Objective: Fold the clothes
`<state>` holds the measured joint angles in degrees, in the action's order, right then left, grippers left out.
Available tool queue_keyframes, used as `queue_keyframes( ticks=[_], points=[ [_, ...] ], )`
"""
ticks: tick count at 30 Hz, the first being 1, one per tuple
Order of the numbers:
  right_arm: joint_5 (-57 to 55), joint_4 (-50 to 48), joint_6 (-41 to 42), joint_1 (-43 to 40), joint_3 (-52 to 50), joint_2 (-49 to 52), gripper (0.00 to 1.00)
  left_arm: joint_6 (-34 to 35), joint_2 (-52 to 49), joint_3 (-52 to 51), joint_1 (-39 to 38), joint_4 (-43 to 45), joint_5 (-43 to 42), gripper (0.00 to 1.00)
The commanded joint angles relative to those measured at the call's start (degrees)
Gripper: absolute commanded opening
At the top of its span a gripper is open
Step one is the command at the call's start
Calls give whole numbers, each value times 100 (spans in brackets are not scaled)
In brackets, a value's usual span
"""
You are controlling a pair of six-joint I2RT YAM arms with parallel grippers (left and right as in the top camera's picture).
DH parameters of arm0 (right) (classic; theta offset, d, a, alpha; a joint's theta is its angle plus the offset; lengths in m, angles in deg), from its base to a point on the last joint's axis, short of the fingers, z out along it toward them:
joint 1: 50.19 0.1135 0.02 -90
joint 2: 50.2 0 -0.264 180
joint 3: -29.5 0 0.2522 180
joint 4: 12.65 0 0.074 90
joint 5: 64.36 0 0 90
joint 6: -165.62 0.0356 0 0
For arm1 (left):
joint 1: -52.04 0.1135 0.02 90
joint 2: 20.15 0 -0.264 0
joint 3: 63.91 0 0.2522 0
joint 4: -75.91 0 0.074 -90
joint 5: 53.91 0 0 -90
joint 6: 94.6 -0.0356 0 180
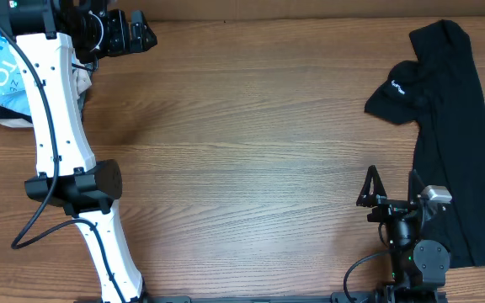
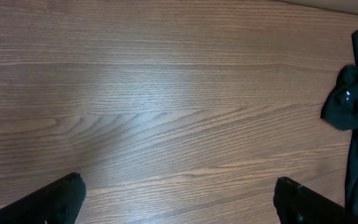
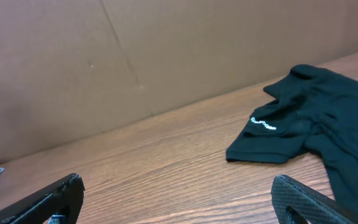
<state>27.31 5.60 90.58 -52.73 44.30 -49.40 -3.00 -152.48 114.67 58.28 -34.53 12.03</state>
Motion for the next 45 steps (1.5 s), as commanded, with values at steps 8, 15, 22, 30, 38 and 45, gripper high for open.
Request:
queue_keyframes(
  ticks=[8,15,22,30,38,45],
  points=[
    [181,-9,24,-4,-59,-63,100,74,-9,31,7,-11,-83,100],
    [181,-7,24,-4,-59,-63,100,74,-9,31,7,-11,-83,100],
    [181,-7,24,-4,-59,-63,100,74,-9,31,7,-11,-83,100],
    [181,-7,24,-4,-59,-63,100,74,114,-81,-170,-11,-83,100],
    [181,-7,24,-4,-59,-63,100,74,1836,-2618,-306,74,-83,100],
    [181,-7,24,-4,-59,-63,100,44,3757,-4804,-289,170,153,100]
  ],
)
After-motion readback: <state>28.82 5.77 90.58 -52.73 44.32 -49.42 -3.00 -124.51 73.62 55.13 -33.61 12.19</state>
